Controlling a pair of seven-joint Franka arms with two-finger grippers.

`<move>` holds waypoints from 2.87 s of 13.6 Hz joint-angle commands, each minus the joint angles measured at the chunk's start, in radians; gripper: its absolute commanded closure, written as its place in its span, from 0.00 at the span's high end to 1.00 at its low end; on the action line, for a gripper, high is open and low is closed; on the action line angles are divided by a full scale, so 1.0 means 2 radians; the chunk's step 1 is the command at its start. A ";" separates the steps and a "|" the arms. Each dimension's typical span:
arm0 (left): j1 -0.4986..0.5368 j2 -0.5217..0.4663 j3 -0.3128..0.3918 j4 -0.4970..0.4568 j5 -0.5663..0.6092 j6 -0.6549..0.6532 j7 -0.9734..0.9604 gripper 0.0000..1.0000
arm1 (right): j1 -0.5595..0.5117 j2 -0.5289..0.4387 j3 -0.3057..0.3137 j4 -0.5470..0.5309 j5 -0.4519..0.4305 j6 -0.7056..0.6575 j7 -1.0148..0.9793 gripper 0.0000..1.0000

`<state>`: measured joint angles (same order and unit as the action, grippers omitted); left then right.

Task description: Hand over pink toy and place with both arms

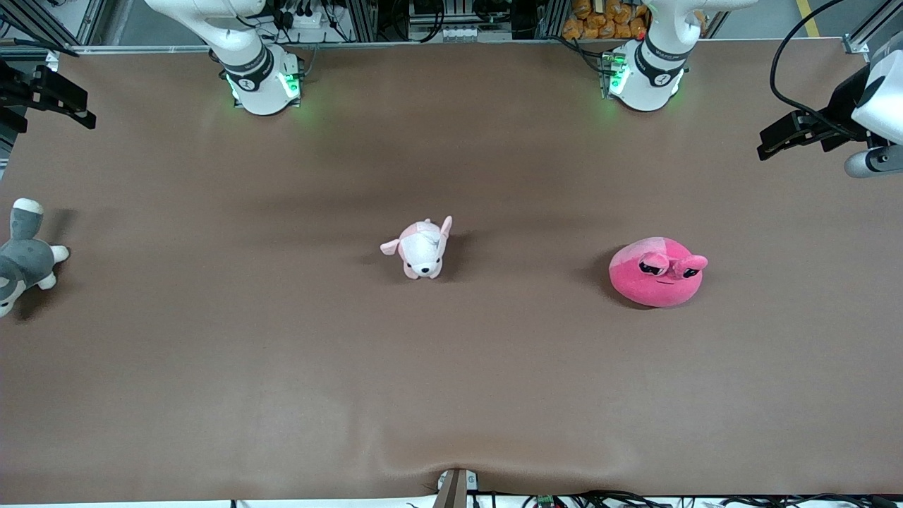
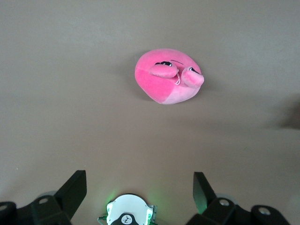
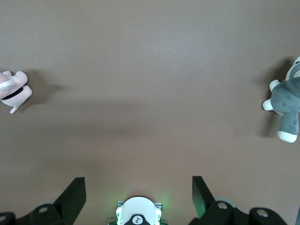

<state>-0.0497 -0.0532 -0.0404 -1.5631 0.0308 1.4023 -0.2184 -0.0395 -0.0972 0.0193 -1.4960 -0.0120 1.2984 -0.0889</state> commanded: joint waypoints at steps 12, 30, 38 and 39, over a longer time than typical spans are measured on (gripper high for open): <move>0.004 -0.036 -0.004 -0.075 0.001 0.032 0.003 1.00 | -0.009 0.065 0.000 0.008 -0.002 -0.003 0.006 1.00; 0.016 0.085 -0.003 -0.105 -0.039 0.149 -0.586 1.00 | 0.066 0.139 0.003 0.019 0.268 -0.032 0.628 1.00; 0.039 0.153 0.000 -0.081 -0.109 0.170 -0.716 1.00 | 0.220 0.199 0.003 0.022 0.330 0.230 0.893 1.00; 0.038 0.153 0.000 -0.094 -0.108 0.185 -0.726 1.00 | 0.240 0.210 0.003 0.022 0.331 0.272 0.930 1.00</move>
<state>0.0263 0.2421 -0.0371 -1.7337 -0.1636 1.7313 -1.6171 0.3725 0.2726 0.0359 -1.4769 0.6285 1.7471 1.6599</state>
